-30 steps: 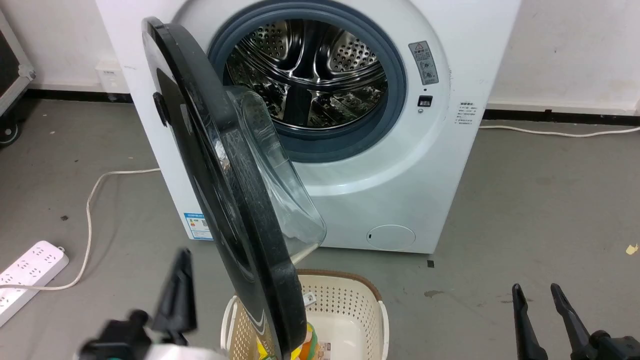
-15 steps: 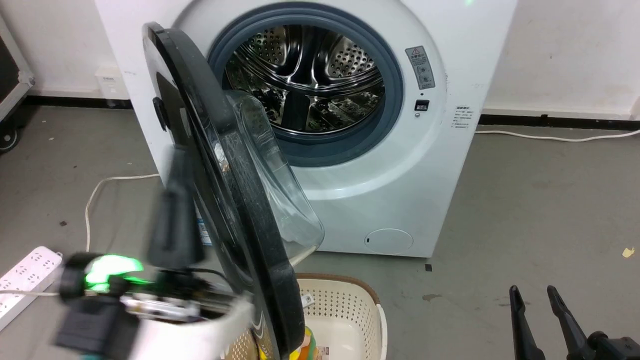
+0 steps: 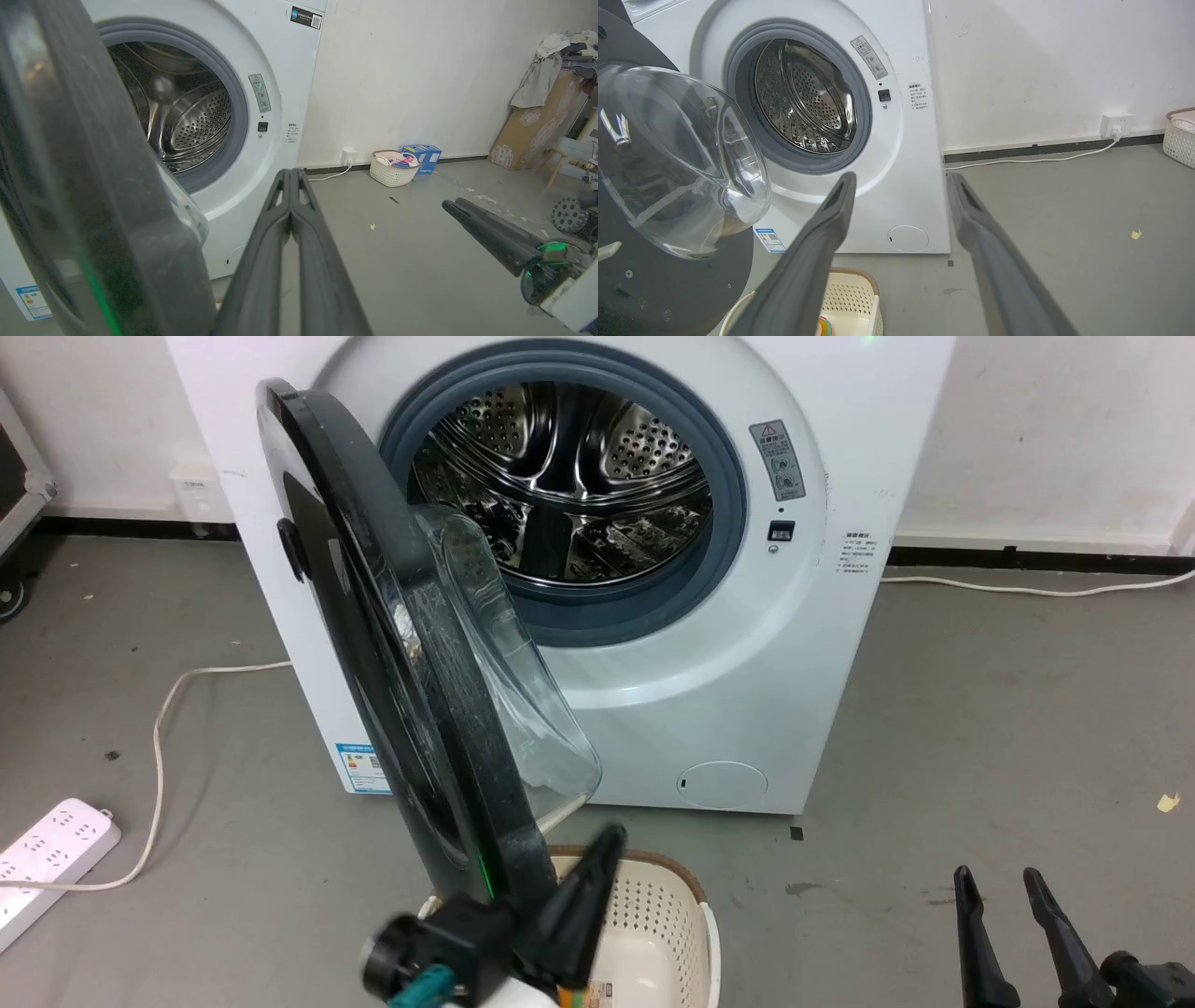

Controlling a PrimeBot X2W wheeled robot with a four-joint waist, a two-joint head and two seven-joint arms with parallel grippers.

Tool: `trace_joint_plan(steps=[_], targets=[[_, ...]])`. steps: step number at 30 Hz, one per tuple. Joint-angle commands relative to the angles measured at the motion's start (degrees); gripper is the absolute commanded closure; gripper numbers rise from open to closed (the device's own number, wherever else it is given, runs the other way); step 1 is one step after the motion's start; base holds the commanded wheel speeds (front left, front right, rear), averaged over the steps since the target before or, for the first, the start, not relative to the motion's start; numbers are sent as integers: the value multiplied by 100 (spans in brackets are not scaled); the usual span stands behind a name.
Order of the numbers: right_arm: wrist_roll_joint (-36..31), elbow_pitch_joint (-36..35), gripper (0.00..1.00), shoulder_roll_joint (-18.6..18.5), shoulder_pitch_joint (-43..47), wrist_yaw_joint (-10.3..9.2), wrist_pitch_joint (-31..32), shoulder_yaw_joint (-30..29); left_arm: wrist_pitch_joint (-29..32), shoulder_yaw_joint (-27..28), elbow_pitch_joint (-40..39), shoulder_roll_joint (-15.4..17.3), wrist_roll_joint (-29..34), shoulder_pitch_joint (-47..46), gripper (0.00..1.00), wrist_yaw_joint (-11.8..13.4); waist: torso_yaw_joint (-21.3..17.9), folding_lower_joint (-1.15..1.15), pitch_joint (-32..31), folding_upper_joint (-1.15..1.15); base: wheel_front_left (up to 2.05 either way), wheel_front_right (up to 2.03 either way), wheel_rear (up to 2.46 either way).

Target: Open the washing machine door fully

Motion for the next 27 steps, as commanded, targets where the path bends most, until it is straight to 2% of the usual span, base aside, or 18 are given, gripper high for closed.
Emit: trace_joint_plan(steps=[1,4,8,14,20,27], targets=[[26,28,0,26,-76,6,-26,-3,82,-62,100,23,-66,70,100,-23,13,0,-1,0,0,0,0],[38,59,0,26,-95,6,-26,15,211,-180,408,21,-129,114,100,-38,42,0,-5,0,0,0,0],[53,82,0,26,-102,6,-26,40,175,-147,762,20,-122,115,100,69,102,0,-18,0,0,0,0],[124,132,0,26,-45,6,-26,72,33,-90,1178,91,-53,34,100,145,406,0,-36,0,0,0,0],[243,177,0,26,-13,6,-26,108,-50,-88,1351,146,-65,11,100,147,1024,0,-52,0,0,0,0],[327,242,0,26,-42,6,-26,236,-67,-54,1344,201,-84,-21,100,198,1920,0,-46,0,0,0,0]])
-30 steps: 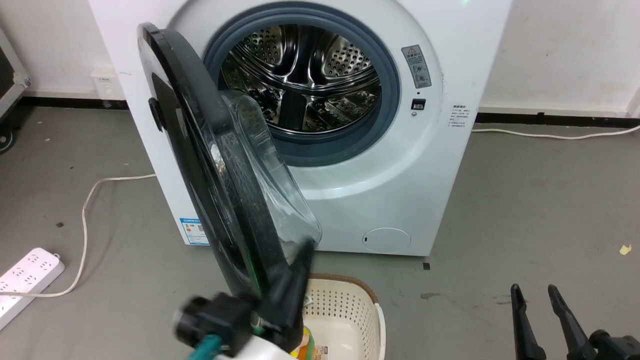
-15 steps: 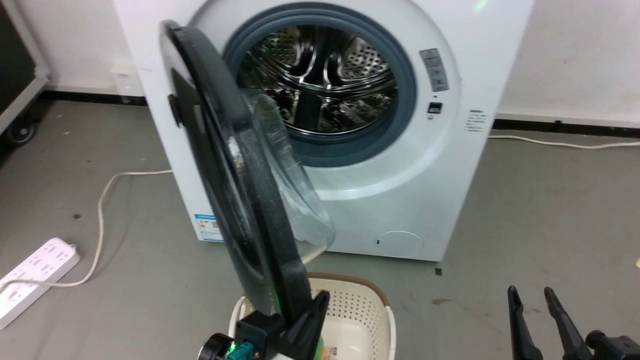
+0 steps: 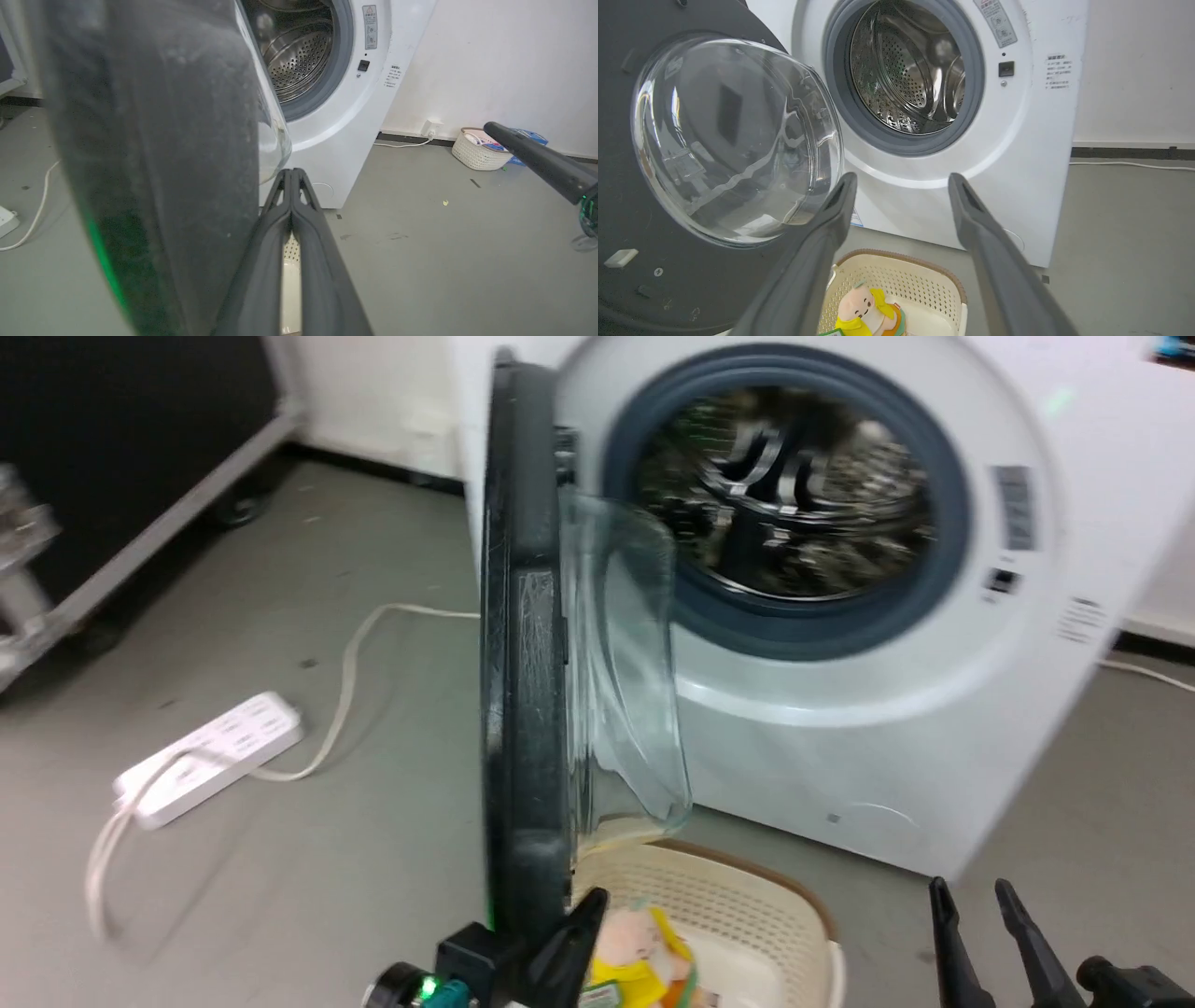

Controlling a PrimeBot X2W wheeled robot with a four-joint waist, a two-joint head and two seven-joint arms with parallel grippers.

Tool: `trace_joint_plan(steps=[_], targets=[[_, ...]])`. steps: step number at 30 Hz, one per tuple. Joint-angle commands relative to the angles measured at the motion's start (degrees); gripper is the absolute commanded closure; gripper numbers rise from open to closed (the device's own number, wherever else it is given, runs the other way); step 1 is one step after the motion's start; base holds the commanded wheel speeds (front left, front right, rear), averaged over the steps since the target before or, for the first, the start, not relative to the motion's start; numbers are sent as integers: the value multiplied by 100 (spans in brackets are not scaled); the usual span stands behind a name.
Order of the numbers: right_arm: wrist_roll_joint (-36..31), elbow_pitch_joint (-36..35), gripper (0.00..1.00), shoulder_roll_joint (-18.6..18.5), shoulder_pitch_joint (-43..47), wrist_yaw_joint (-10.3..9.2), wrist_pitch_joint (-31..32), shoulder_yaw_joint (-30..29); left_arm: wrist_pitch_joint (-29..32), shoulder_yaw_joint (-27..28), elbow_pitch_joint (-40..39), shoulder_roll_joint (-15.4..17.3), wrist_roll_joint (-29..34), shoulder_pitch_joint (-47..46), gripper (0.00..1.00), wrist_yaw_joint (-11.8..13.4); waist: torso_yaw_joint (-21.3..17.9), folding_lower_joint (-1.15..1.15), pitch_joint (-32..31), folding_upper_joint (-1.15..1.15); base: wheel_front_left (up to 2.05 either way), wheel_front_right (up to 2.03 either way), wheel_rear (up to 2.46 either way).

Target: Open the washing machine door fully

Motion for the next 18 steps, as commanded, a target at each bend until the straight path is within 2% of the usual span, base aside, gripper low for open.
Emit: trace_joint_plan(steps=[1,4,11,18], targets=[[31,29,0,17,-23,6,-25,14,-26,98,1,66,-19,-58,100,82,521,0,6,0,0,0,0],[38,48,0,17,-67,6,-25,91,-74,243,-50,120,-44,-77,100,182,798,0,50,0,0,0,0],[-91,185,0,17,-398,6,-25,412,-244,818,-299,307,-139,-142,100,532,994,0,322,0,0,0,0],[-251,208,0,17,-514,6,-25,437,-214,1435,-286,655,-376,-442,100,633,1077,0,682,0,0,0,0]])
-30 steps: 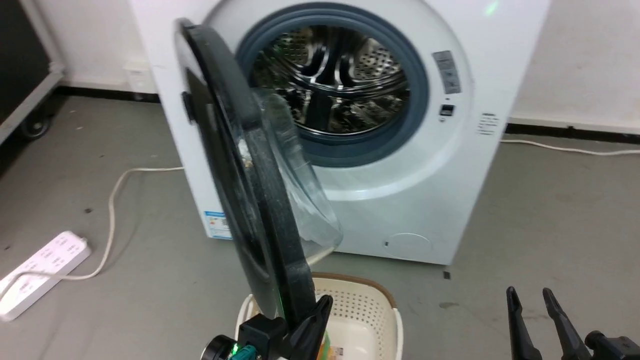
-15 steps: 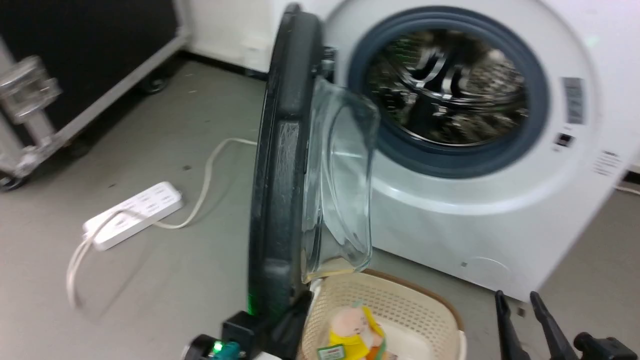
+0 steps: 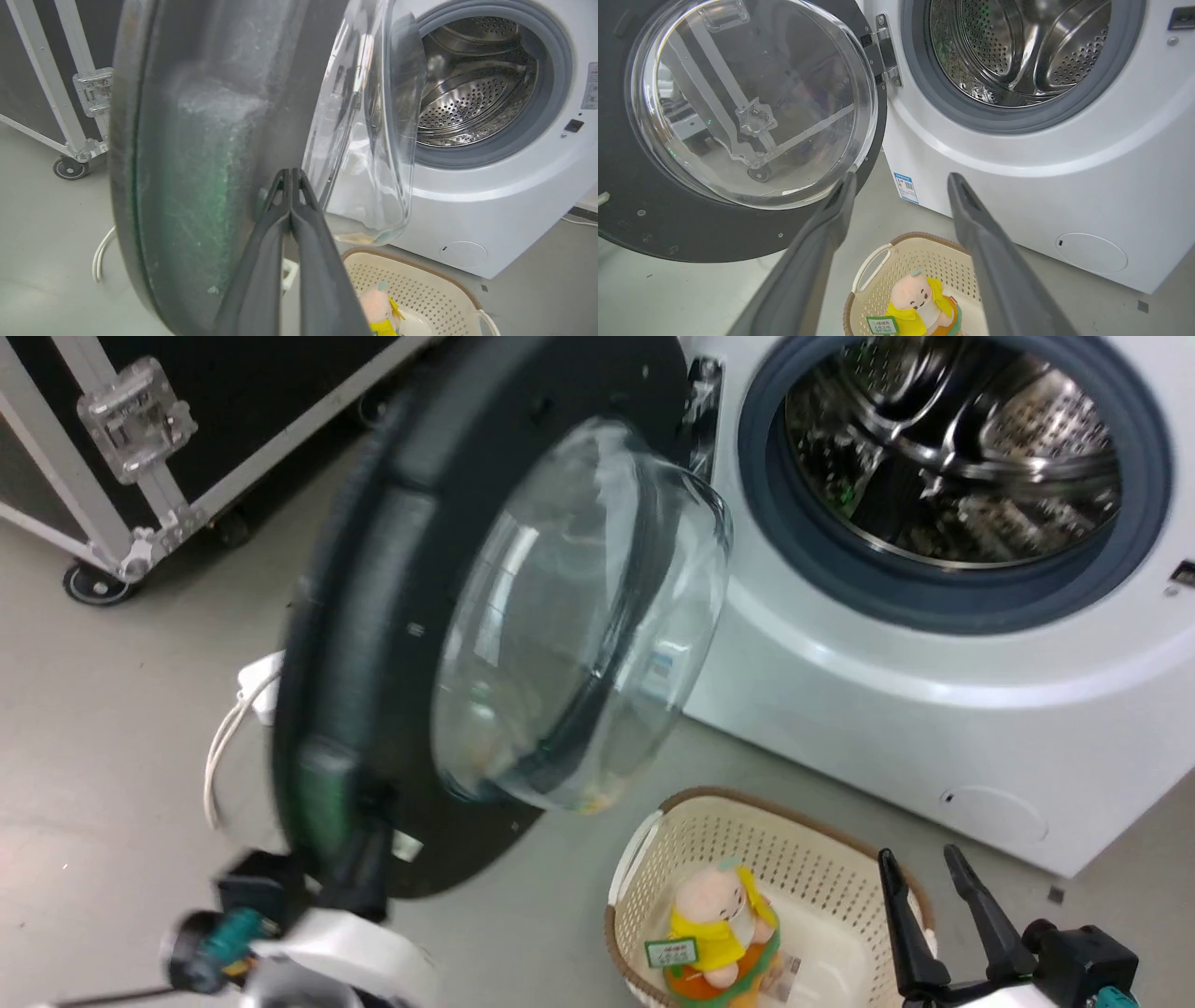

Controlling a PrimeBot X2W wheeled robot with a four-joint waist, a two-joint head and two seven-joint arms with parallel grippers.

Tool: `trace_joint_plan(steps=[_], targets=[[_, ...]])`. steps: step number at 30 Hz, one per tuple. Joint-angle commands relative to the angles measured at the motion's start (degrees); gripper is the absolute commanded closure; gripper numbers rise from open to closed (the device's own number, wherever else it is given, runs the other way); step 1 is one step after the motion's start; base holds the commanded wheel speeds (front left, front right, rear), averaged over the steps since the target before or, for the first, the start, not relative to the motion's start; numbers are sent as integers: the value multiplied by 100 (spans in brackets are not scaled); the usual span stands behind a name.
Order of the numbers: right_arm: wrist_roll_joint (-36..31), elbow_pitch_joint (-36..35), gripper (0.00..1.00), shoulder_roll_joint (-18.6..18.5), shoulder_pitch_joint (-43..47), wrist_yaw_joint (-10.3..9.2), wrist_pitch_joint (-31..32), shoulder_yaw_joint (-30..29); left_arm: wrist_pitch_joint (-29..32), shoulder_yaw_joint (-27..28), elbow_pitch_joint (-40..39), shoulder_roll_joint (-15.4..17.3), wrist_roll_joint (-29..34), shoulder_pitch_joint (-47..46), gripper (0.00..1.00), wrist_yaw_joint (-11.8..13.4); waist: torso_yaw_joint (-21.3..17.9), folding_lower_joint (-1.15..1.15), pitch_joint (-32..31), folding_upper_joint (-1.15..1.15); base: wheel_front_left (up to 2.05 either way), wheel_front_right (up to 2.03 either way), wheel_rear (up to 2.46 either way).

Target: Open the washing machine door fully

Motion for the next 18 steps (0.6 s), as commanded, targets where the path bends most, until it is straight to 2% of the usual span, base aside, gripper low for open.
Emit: trace_joint_plan(steps=[1,11,18], targets=[[-66,-5,0,10,-100,6,-25,-38,-5,185,59,119,-86,-192,100,47,34,-1,176,0,0,0,0],[-472,-135,0,-18,-123,6,-25,-269,-197,1219,892,813,-513,-867,100,60,-179,-1,884,0,0,0,0],[-554,-230,0,-186,-203,6,-2,-389,-413,1559,1762,1173,-758,-1520,100,-138,-244,-1,1257,0,0,0,0]])
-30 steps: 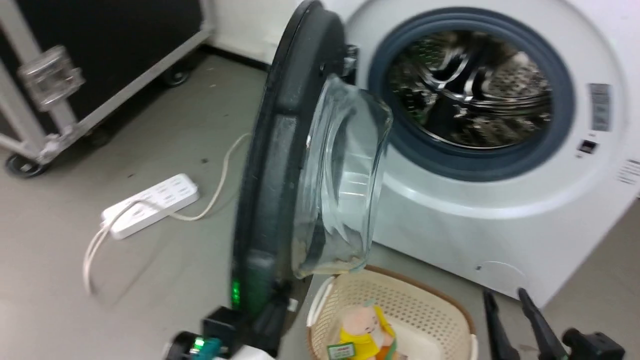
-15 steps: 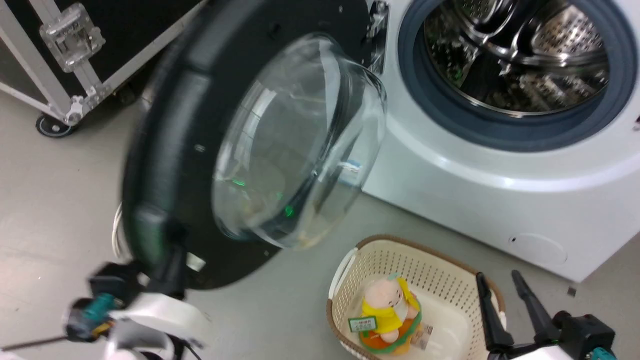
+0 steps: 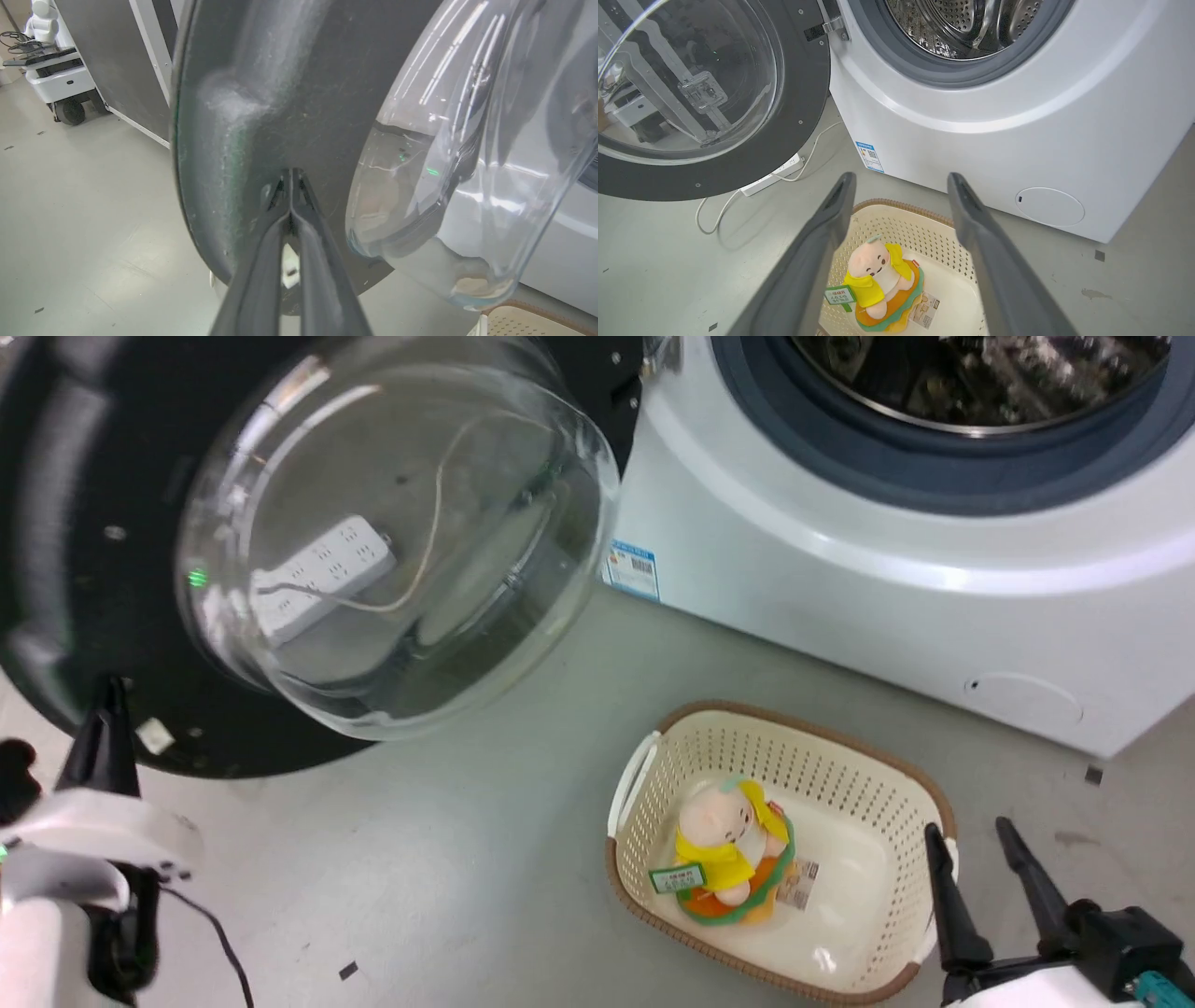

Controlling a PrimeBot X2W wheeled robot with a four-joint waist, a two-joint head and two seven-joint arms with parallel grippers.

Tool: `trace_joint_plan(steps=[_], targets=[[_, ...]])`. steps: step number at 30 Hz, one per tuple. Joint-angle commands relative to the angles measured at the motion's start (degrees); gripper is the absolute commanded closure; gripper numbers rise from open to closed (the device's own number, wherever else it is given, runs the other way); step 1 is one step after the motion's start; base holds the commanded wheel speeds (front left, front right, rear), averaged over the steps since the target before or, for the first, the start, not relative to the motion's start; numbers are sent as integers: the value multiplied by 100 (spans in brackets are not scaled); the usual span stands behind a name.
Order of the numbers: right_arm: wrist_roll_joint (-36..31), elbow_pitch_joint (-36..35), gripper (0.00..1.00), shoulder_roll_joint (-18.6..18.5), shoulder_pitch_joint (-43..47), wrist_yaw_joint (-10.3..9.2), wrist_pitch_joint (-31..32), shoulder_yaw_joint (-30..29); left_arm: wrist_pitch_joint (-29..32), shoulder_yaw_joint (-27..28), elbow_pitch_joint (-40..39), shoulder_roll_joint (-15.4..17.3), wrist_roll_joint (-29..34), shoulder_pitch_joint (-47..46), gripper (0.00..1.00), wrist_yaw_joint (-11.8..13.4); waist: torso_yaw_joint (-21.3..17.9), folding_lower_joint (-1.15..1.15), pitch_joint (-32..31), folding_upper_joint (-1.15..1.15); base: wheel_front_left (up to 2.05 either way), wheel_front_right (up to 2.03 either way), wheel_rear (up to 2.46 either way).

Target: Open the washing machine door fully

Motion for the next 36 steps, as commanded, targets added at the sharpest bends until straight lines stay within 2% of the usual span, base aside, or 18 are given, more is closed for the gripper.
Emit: trace_joint_plan(steps=[1,12,19,27,28,36], targets=[[-46,-68,0,-68,-99,6,11,-18,-60,49,255,103,-42,-219,100,-52,-41,-1,142,0,0,0,0],[-71,-232,0,-143,-122,6,139,-16,-396,120,1418,374,-160,-1030,100,-314,-110,-1,306,0,0,0,0],[-29,-145,0,-88,-114,6,108,-27,-615,-43,1571,323,-14,-1065,100,-416,-161,-1,55,0,0,0,0],[58,37,0,48,-89,6,14,-46,-752,-431,733,-218,234,-448,100,-536,-398,-1,-588,0,0,0,0],[66,39,0,81,-84,6,-7,-79,-760,-571,308,-519,255,-100,100,-528,-595,-1,-803,0,0,0,0],[43,-125,0,127,39,6,-25,-171,-765,-1022,-518,-1176,385,884,100,-438,-1308,-1,-1311,0,0,0,0]])
